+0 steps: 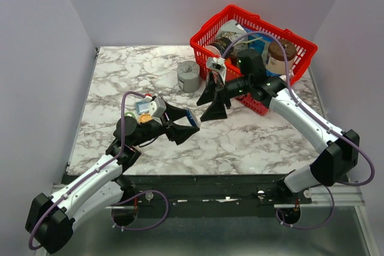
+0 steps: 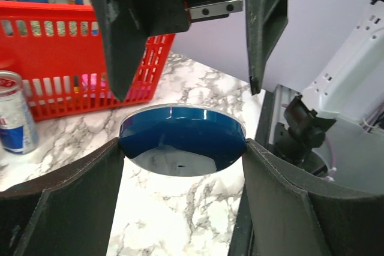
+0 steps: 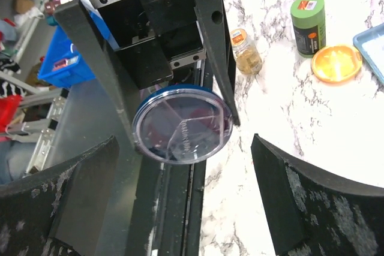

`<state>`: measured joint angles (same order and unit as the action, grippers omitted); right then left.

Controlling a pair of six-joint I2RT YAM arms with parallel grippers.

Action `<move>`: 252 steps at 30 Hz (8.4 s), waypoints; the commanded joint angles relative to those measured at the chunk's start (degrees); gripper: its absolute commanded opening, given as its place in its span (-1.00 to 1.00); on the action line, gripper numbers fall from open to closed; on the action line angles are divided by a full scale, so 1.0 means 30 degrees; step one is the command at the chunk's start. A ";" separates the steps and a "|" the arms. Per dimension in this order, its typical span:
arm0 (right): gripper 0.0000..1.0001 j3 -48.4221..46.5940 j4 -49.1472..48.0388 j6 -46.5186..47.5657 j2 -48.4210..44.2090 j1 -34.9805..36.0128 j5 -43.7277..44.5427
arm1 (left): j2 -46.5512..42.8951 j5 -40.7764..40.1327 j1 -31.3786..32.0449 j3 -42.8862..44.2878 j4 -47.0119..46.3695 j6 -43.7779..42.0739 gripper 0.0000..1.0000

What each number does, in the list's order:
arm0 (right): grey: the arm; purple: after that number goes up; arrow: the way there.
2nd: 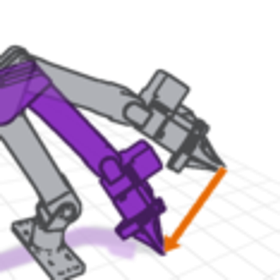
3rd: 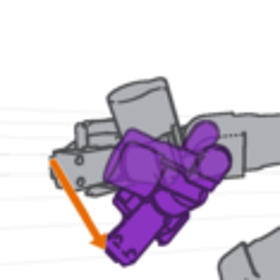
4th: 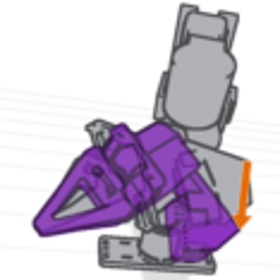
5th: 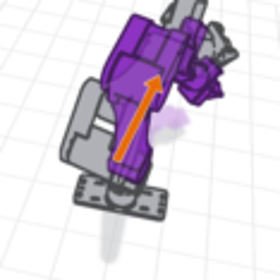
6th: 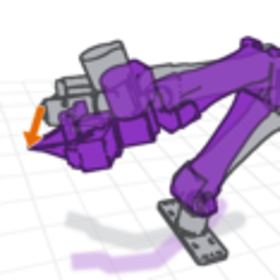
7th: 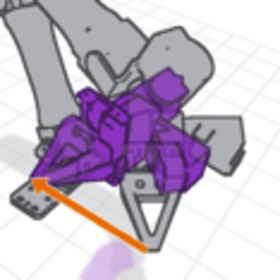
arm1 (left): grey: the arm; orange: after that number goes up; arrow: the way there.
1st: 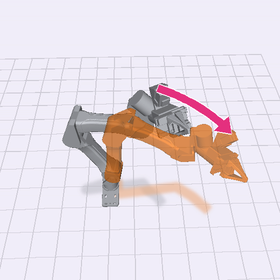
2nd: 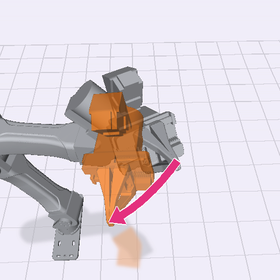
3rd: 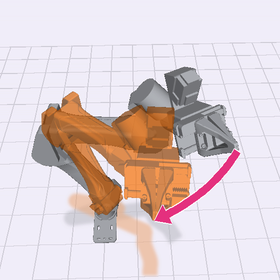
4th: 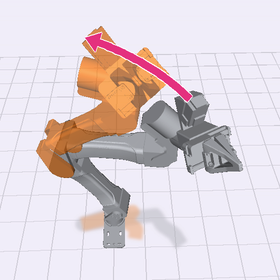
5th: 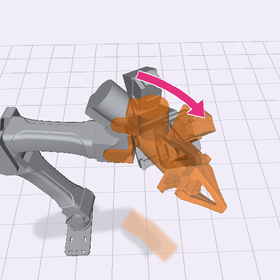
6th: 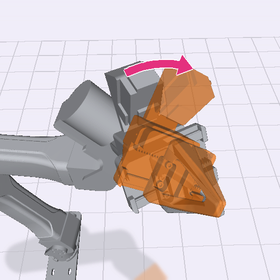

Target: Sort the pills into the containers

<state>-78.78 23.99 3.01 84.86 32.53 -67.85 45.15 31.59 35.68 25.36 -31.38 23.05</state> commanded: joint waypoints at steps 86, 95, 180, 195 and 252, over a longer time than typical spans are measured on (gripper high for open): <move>0.99 0.1007 -0.1140 -0.4430 0.0454 0.1520 0.3107 | -0.0283 0.1890 -0.0615 0.0393 -0.2521 0.1311 -0.48; 0.99 0.0949 -0.1286 -0.3607 0.0219 0.1197 0.0823 | -0.0429 0.1978 -0.0644 0.0217 -0.2927 0.1604 -0.48; 0.84 -0.0897 0.1496 -0.1413 -0.0659 -0.0354 0.8905 | -0.1835 0.1919 -0.1259 0.0100 -0.1319 0.1575 -0.52; 0.67 -0.0546 0.1148 -0.0208 -0.1567 -0.0415 0.4461 | -0.1660 0.1832 -0.1347 -0.0310 -0.1904 0.1838 -0.52; 0.18 -0.2010 0.1642 -0.5427 0.8099 0.0874 2.7042 | -0.6698 -1.2640 -0.1640 -0.0078 1.1393 0.2836 0.93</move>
<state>-82.28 28.77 -11.07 106.28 35.11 8.56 26.83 -3.75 31.07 23.18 -0.75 32.38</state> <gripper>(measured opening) 0.668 0.964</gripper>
